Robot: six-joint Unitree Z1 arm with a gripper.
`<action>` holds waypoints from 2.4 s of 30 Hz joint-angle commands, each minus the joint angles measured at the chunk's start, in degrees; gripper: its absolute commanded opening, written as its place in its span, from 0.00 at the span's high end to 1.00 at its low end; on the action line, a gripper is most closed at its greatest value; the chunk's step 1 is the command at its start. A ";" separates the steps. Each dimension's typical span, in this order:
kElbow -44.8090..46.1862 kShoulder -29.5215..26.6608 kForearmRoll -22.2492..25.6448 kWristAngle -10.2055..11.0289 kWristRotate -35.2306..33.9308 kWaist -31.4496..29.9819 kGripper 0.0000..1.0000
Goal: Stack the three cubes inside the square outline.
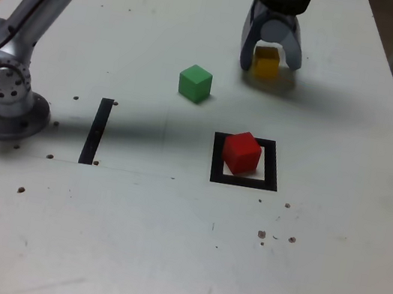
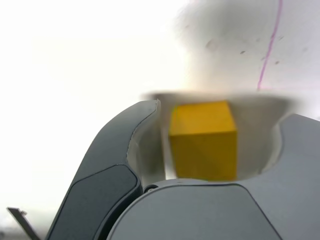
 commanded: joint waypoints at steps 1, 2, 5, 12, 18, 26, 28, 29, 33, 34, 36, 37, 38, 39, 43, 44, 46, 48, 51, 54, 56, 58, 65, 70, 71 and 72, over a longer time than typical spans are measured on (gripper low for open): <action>-0.89 0.73 -0.05 0.00 -0.14 0.27 0.49; -1.10 0.89 -0.02 -0.12 -0.14 0.41 0.51; -1.30 1.12 -0.07 -0.53 -0.14 0.81 0.57; -1.01 0.80 -0.77 -0.66 0.37 1.34 0.75; 0.25 0.07 -2.96 -3.35 3.65 1.04 0.89; 5.08 -5.31 -4.19 -5.27 3.90 -0.44 0.96; 6.98 -8.01 -4.24 -5.86 3.69 -1.41 0.96; 8.10 -9.64 -4.25 -6.06 3.39 -2.16 0.95; 13.40 -16.74 -4.12 -5.13 -1.03 -7.69 0.95; 14.88 -18.27 -4.08 -4.54 -3.32 -9.68 0.95; 17.85 -20.79 -4.17 -3.38 -8.87 -14.24 0.95; 19.26 -21.74 -4.21 -2.87 -11.99 -16.69 0.95; 20.57 -22.47 -4.25 -2.53 -15.20 -19.16 0.95; 21.70 -23.02 -4.31 -2.40 -18.30 -21.61 0.95; 24.74 -23.89 -4.43 -2.99 -30.07 -30.60 0.95; 25.11 -23.91 -4.49 -3.16 -32.22 -32.06 0.95; 25.56 -23.87 -4.62 -3.37 -35.65 -34.13 0.95; 25.55 -23.75 -4.61 -3.55 -37.90 -35.13 0.95; 24.86 -23.45 -4.18 -3.64 -40.25 -35.51 0.95; 23.99 -23.05 -3.51 -3.53 -42.51 -35.47 0.95; 23.51 -22.65 -2.82 -3.51 -43.91 -35.40 0.95; 23.09 -22.02 -1.95 -3.71 -44.95 -35.11 0.95; 21.21 -18.93 0.27 -5.44 -46.16 -32.82 0.95; 19.08 -17.47 0.97 -5.92 -45.64 -31.46 0.95; 18.75 -17.30 1.01 -5.99 -45.40 -31.23 0.95; 18.46 -17.14 1.07 -6.04 -45.17 -31.02 0.95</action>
